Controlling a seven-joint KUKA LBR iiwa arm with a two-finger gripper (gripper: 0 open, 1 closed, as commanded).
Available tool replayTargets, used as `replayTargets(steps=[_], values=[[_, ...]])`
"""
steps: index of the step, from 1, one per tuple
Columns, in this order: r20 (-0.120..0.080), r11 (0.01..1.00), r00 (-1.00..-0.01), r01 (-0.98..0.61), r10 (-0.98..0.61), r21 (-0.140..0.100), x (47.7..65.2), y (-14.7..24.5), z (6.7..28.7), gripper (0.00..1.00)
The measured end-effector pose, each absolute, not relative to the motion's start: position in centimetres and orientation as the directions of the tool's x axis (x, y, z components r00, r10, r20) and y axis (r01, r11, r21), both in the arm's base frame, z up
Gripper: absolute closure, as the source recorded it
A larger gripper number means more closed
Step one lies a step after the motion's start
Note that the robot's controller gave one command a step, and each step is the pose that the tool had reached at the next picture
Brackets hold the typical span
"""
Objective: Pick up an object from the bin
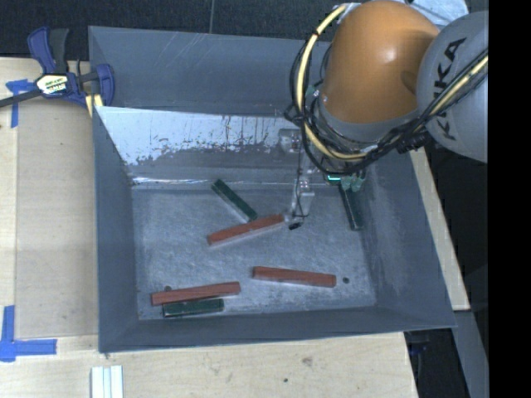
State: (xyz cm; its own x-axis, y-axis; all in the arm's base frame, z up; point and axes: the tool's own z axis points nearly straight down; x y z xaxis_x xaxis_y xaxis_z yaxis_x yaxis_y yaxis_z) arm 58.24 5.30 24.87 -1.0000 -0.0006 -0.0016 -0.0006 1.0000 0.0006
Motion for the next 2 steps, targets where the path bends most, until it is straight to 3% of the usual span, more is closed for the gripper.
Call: replayTargets(steps=[1,2], values=[[0.002,0.745,-0.745,-0.667,-0.667,0.002,54.8,1.6,8.5,0.00],[-0.008,0.774,-0.774,-0.633,-0.633,-0.004,49.0,0.5,7.1,0.00]])
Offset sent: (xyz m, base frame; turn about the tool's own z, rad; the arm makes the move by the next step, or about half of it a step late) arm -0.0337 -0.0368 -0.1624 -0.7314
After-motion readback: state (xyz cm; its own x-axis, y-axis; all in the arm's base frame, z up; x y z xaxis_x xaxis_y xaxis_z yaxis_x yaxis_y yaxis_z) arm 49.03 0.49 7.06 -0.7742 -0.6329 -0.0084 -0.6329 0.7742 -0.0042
